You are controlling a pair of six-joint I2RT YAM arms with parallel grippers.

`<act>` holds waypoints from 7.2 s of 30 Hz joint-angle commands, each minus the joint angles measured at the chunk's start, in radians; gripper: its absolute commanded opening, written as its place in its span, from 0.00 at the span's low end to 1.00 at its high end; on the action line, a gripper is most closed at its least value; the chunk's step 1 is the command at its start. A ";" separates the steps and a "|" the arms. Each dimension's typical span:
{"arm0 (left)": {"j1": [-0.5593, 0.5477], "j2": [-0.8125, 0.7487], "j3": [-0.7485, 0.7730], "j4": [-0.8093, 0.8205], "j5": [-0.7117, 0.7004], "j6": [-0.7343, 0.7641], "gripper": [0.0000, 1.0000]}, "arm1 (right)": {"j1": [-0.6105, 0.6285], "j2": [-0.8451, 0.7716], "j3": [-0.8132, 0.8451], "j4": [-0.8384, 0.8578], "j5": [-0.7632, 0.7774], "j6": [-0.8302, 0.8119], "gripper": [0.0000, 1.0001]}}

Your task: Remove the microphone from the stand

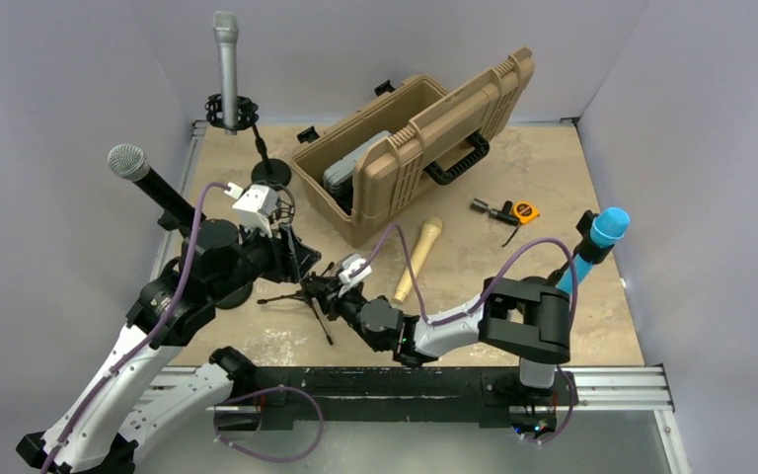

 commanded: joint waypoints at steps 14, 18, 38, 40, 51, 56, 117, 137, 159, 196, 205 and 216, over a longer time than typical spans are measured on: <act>-0.009 -0.062 0.045 -0.043 0.022 -0.002 0.72 | 0.005 -0.180 -0.067 -0.046 -0.145 0.105 0.37; -0.009 -0.117 0.045 -0.092 -0.029 -0.004 0.76 | -0.073 -0.243 -0.127 0.026 -0.397 0.185 0.49; -0.009 -0.131 -0.201 0.320 -0.028 0.120 0.40 | -0.236 -0.321 -0.271 0.234 -0.696 0.371 0.56; -0.008 -0.131 -0.216 0.344 0.014 0.148 0.32 | -0.250 -0.331 -0.292 0.256 -0.704 0.386 0.56; -0.009 -0.060 -0.271 0.574 0.361 0.218 0.11 | -0.410 -0.338 -0.369 0.302 -0.937 0.560 0.66; -0.008 0.011 -0.249 0.561 0.412 0.258 0.10 | -0.462 -0.338 -0.338 0.167 -1.095 0.552 0.73; -0.008 0.004 -0.092 0.256 0.234 0.114 0.60 | -0.461 -0.132 -0.252 0.210 -0.957 0.470 0.00; -0.008 0.090 -0.032 0.235 0.169 0.085 0.53 | -0.209 -0.216 -0.178 -0.082 -0.170 0.156 0.00; 0.043 0.050 0.067 0.152 0.067 0.068 0.86 | -0.099 -0.193 -0.146 -0.080 -0.233 0.095 0.01; 0.099 0.027 -0.111 0.292 0.211 -0.022 0.42 | -0.458 -0.098 -0.137 0.066 -0.970 0.726 0.55; 0.099 0.023 -0.111 0.289 0.212 -0.017 0.42 | -0.456 -0.100 -0.152 0.082 -0.959 0.733 0.38; 0.099 0.018 -0.121 0.291 0.215 -0.020 0.42 | -0.432 -0.132 -0.184 0.018 -0.793 0.630 0.00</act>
